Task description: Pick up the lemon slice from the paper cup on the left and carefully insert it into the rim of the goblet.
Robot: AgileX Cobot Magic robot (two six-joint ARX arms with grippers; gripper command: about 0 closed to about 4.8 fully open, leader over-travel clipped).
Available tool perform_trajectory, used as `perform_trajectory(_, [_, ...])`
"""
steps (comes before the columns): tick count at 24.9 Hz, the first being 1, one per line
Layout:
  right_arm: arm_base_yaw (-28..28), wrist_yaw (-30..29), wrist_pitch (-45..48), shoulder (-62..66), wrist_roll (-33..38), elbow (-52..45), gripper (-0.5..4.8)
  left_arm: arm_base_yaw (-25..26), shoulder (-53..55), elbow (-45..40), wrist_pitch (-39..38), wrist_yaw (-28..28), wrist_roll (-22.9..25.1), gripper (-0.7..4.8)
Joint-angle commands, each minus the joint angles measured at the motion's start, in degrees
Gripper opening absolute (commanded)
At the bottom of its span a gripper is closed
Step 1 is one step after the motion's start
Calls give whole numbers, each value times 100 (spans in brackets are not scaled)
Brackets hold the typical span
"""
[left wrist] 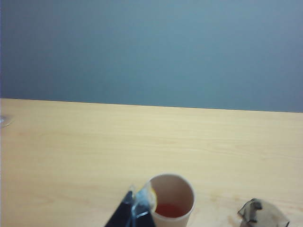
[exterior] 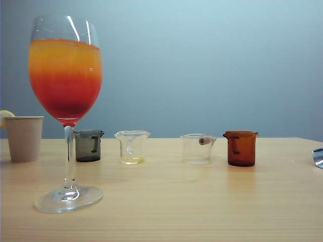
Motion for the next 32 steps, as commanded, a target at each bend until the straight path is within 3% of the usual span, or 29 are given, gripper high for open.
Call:
perform_trajectory(1, [48,-470,-87,20,57,55,-3,365,308,111,428,894,22,-6])
perform_trajectory(9, [610,-415,-459,37,55,59,-3,1320,706,116,483,1875,20,-6])
perform_trajectory(13, [1270,258,-562,92,31,59,-3,1838,1091,116,592,2273,55,-6])
perform_trajectory(17, [1801,487,-708,280,-37,59,-3,1943,1438,116,1003,2461,219,-6])
perform_trajectory(21, [2653,883,-739,640,-260,59,-3,1976,2133,116,1781,3226,345,-6])
perform_trajectory(23, [2907,931,-719,802,-278,59,-3,1978,2426,118,2006,3340,367,-6])
perform_trajectory(26, [3364,931,-717,1095,-293,59,-3,1978,3091,157,2461,3888,723,-6])
perform_trajectory(32, [4094,1202,-719,1416,-518,59,-3,1978,3926,487,2492,4242,822,-6])
